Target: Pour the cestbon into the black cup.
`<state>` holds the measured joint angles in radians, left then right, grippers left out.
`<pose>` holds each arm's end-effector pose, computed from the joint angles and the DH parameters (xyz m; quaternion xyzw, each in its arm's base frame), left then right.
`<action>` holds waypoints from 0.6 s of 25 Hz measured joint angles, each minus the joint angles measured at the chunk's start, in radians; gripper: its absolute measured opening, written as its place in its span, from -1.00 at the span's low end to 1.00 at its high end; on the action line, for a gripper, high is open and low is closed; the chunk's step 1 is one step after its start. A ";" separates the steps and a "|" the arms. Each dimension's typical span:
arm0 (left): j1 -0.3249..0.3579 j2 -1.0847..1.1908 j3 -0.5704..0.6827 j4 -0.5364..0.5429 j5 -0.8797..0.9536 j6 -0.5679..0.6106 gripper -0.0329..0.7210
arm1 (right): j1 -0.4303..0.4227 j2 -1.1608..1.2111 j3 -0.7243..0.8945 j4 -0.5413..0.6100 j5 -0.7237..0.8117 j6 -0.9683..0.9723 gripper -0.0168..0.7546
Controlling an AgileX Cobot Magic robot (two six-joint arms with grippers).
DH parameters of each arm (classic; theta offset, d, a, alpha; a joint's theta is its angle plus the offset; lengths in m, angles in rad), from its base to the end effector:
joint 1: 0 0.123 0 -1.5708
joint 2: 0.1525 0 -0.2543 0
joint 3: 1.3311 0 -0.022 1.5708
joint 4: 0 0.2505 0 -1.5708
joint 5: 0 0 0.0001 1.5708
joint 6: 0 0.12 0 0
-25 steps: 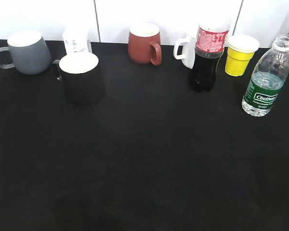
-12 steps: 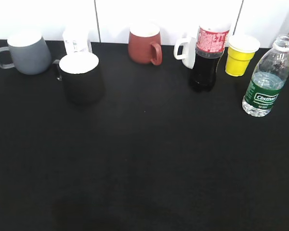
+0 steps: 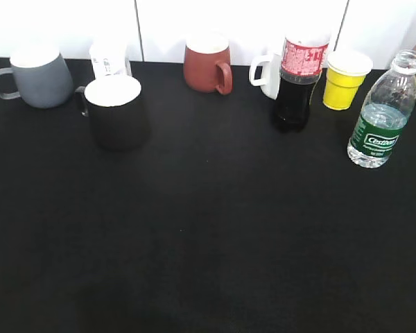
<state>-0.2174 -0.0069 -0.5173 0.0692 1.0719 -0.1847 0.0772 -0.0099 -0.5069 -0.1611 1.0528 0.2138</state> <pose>0.0486 -0.0033 0.2685 0.0119 0.8492 -0.0714 0.5230 0.0504 -0.0129 0.2685 0.0610 0.8418 -0.0027 0.5364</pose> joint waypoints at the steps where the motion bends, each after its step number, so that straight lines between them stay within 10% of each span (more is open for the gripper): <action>1: 0.058 0.000 0.000 0.000 -0.001 0.000 0.02 | -0.037 0.000 0.000 0.000 -0.001 0.000 0.30; 6: 0.224 0.000 0.000 0.000 -0.002 0.000 0.02 | -0.085 0.000 0.000 0.000 -0.001 0.000 0.30; 15: 0.229 0.000 0.000 0.000 -0.002 0.000 -0.03 | -0.085 0.000 0.000 0.000 -0.001 0.001 0.30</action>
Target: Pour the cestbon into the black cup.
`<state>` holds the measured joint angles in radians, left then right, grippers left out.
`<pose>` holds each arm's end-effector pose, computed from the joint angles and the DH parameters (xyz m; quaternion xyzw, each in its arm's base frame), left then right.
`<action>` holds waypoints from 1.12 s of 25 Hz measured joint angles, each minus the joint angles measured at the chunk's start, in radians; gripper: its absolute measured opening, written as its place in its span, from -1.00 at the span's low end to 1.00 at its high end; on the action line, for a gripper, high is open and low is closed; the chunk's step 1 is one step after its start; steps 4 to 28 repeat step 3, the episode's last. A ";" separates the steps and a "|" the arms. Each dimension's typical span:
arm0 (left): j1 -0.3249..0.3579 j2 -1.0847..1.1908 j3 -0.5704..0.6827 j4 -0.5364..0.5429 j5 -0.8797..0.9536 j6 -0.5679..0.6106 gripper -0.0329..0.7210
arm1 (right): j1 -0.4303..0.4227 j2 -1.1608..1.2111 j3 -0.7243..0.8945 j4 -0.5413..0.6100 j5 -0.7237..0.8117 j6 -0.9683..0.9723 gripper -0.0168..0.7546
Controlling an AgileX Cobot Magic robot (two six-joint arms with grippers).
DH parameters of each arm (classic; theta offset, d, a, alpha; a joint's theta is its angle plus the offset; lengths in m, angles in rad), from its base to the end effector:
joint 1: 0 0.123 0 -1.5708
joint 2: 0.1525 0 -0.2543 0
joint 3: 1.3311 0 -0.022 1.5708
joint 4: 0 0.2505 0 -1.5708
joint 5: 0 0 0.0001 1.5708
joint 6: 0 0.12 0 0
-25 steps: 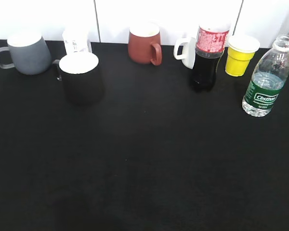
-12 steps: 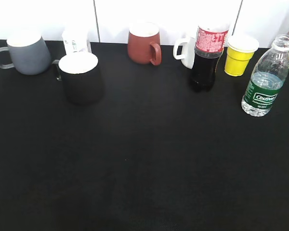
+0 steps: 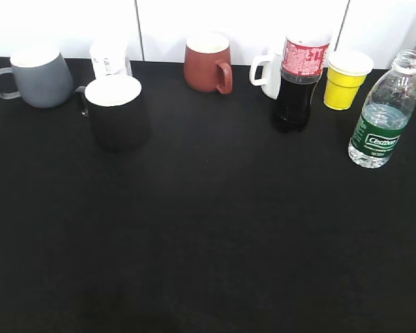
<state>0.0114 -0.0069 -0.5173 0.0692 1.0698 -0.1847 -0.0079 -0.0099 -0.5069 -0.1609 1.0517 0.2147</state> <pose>0.0482 0.0078 0.2687 -0.0850 0.8445 -0.0113 0.5287 0.0492 -0.0171 0.2686 0.0971 0.8381 -0.0251 0.5362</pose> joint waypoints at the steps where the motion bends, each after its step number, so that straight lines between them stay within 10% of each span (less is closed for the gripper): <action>1: 0.000 0.000 0.000 0.000 0.000 0.000 -0.04 | 0.000 0.000 0.000 0.000 -0.001 0.000 0.30; 28: 0.000 0.000 0.000 0.000 -0.001 0.000 -0.09 | 0.000 0.000 0.000 0.000 -0.002 0.000 0.30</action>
